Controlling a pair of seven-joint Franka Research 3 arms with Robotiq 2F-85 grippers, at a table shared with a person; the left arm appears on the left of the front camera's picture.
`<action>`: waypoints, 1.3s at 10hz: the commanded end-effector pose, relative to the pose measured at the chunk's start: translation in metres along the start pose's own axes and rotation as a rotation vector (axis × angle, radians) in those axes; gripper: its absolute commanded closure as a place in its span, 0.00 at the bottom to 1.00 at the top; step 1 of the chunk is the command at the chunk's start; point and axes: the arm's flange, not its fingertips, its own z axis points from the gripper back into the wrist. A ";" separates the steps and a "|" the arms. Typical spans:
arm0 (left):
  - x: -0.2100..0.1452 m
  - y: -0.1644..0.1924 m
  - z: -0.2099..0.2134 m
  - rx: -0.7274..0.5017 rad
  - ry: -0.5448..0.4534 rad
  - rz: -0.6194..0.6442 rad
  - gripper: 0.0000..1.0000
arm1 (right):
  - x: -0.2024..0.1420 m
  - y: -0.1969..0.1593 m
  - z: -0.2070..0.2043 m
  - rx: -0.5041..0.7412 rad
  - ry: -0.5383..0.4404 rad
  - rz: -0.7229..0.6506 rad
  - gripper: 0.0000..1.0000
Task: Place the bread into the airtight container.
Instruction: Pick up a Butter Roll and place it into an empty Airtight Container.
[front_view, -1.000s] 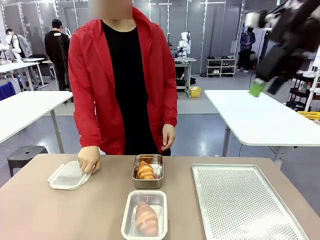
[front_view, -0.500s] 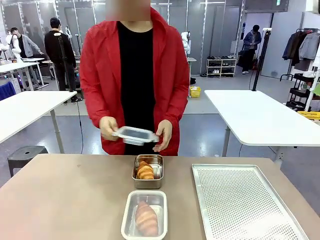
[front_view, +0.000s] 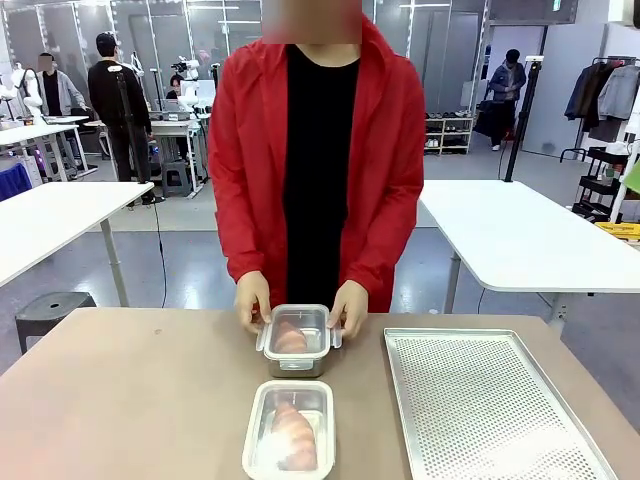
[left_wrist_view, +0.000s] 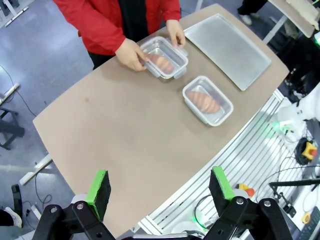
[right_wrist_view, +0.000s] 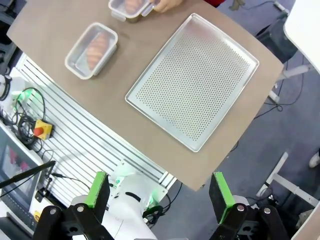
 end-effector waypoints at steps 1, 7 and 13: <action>0.001 -0.001 0.001 -0.014 -0.005 -0.012 0.00 | 0.003 -0.002 0.001 0.000 0.001 0.003 0.00; 0.001 -0.001 0.001 -0.014 -0.005 -0.012 0.00 | 0.003 -0.002 0.001 0.000 0.001 0.003 0.00; 0.001 -0.001 0.001 -0.014 -0.005 -0.012 0.00 | 0.003 -0.002 0.001 0.000 0.001 0.003 0.00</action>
